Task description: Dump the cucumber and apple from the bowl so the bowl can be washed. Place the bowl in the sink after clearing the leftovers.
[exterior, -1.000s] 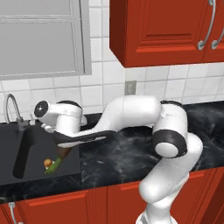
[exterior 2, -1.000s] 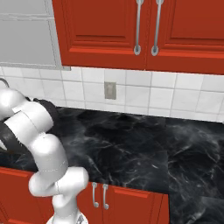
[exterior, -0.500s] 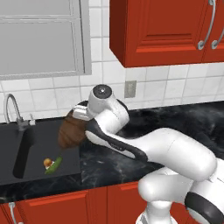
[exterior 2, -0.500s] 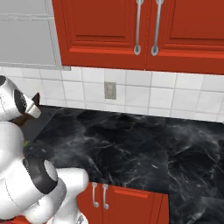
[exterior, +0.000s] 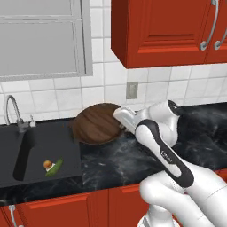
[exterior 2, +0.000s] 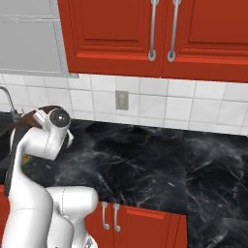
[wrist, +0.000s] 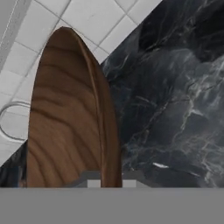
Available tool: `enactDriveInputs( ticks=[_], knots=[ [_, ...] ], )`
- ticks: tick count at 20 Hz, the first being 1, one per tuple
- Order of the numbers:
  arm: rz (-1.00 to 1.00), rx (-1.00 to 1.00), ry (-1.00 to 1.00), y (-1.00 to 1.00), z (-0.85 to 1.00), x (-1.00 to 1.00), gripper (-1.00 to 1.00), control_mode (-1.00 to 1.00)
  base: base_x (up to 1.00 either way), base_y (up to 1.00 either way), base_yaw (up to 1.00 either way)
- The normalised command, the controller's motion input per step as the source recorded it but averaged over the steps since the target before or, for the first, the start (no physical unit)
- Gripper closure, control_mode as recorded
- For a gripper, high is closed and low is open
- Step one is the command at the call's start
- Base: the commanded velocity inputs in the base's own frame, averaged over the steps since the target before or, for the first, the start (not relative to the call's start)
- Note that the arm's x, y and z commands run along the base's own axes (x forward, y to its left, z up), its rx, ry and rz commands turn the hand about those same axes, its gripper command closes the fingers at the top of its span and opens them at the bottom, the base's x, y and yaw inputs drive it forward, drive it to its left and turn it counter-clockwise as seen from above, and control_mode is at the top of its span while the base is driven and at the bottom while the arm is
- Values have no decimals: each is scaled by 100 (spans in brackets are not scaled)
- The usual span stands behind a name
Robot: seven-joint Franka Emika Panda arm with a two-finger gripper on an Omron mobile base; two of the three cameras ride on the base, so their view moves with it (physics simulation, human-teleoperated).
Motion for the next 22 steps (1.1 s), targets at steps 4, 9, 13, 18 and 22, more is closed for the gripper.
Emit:
enactDriveInputs(
  ticks=[4,9,13,18,22],
  knots=[
    [1,37,1,-89,0,-18,100,-100,0,0,0],
    [-1,2,0,-1,0,-3,100,-100,0,0,0],
    [0,1,0,0,-3,-14,100,100,-60,3,0],
    [0,0,0,0,0,0,100,100,-64,75,0],
    [0,0,0,0,0,0,100,100,-13,100,5]
  ],
)
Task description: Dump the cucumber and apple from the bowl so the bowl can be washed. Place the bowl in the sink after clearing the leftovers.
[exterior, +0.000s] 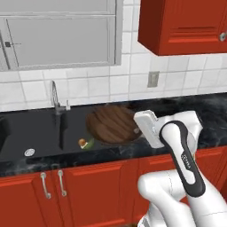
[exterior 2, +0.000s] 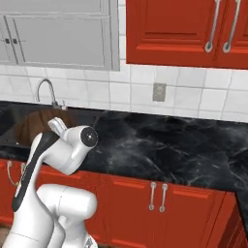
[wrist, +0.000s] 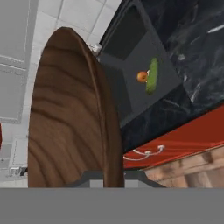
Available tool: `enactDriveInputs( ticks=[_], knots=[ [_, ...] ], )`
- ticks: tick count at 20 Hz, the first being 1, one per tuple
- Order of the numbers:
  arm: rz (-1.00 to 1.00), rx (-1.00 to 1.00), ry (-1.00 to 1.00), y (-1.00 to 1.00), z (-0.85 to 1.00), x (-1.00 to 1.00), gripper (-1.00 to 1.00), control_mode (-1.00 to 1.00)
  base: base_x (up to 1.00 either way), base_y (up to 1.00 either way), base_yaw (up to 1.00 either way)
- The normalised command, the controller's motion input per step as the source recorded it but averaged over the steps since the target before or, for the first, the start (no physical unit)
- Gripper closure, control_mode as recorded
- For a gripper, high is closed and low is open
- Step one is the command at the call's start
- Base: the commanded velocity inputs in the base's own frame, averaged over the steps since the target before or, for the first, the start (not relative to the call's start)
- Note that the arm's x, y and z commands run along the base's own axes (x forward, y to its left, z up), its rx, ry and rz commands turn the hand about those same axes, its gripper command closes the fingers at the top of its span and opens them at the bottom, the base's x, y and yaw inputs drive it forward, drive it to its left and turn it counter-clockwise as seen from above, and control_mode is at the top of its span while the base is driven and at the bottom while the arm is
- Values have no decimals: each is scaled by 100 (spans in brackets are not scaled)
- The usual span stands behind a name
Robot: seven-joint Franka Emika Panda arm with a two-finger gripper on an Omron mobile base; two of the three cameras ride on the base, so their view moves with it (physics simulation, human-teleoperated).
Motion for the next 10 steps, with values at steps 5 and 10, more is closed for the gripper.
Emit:
enactDriveInputs(
  ticks=[5,10],
  knots=[
    [0,0,0,0,0,0,100,100,0,100,9],
    [0,0,0,0,0,0,100,100,4,100,4]
  ],
)
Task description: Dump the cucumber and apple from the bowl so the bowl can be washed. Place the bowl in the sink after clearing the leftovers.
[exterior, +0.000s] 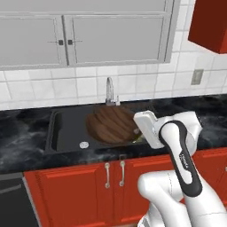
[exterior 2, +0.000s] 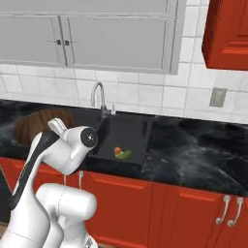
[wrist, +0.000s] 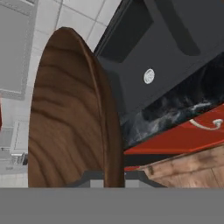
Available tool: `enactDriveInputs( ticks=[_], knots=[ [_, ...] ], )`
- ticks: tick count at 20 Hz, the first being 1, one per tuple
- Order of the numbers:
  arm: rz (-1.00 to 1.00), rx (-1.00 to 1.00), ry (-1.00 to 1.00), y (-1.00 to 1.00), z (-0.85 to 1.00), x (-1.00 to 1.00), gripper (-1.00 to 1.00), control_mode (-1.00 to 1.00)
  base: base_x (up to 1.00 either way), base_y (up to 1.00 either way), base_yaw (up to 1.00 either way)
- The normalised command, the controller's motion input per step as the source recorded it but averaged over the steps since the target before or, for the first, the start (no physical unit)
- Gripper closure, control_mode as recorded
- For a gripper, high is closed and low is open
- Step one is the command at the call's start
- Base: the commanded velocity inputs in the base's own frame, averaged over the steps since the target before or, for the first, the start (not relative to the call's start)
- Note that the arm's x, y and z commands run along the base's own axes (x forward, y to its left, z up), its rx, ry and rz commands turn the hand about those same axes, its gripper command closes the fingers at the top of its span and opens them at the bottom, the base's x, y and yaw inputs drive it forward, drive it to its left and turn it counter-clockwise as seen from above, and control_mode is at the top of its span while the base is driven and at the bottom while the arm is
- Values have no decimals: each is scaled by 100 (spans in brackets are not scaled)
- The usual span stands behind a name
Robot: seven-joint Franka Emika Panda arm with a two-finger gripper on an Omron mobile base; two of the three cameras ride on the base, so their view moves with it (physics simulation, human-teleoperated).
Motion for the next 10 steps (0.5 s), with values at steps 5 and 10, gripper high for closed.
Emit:
enactDriveInputs(
  ticks=[5,10],
  knots=[
    [0,0,0,0,0,0,100,100,20,100,-1],
    [0,0,0,0,0,0,100,100,39,100,-9]
  ],
)
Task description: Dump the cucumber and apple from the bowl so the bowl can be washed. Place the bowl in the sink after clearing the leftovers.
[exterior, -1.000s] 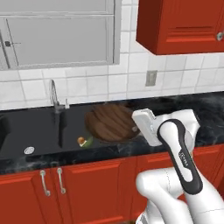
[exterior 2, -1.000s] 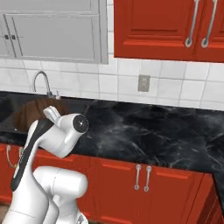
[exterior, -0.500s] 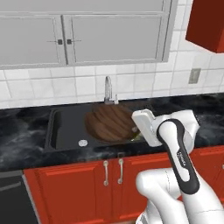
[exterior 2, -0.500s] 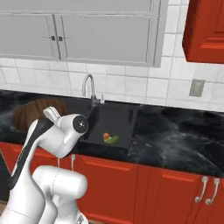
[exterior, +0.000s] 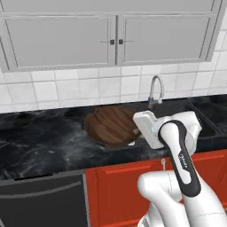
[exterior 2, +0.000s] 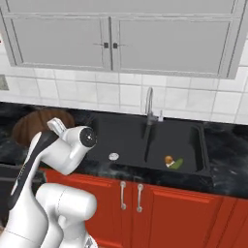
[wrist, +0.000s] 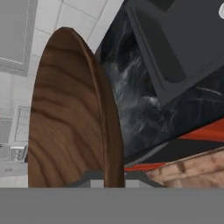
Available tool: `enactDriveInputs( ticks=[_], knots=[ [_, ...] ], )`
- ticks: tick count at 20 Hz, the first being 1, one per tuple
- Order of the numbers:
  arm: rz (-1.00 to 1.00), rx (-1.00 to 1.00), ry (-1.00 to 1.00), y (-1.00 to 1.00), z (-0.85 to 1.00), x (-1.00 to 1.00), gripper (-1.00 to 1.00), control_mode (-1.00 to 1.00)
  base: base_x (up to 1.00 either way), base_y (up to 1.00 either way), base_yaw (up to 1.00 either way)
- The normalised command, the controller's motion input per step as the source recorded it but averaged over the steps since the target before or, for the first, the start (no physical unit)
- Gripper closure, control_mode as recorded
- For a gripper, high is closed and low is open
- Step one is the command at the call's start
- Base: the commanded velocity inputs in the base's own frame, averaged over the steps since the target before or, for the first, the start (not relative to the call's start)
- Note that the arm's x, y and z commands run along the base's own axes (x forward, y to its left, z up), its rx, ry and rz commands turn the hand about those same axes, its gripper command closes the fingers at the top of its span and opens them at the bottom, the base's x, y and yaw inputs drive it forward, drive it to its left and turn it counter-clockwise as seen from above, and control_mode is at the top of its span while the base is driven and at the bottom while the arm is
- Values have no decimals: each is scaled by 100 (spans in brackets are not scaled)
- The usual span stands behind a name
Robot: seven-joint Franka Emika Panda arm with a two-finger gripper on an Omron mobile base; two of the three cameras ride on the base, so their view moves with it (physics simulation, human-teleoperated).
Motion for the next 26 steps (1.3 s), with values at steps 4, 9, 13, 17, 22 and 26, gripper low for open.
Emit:
enactDriveInputs(
  ticks=[4,9,13,17,22,26],
  knots=[
    [0,0,0,0,0,0,100,100,32,79,-25],
    [0,0,0,0,0,0,100,100,54,16,-25],
    [0,0,0,0,0,0,100,100,51,0,-16],
    [-14,5,6,-27,0,16,100,-100,18,0,0],
    [-51,9,30,-67,-2,17,100,-100,0,0,0],
    [-44,11,46,-57,0,22,100,-100,0,0,0]
  ],
)
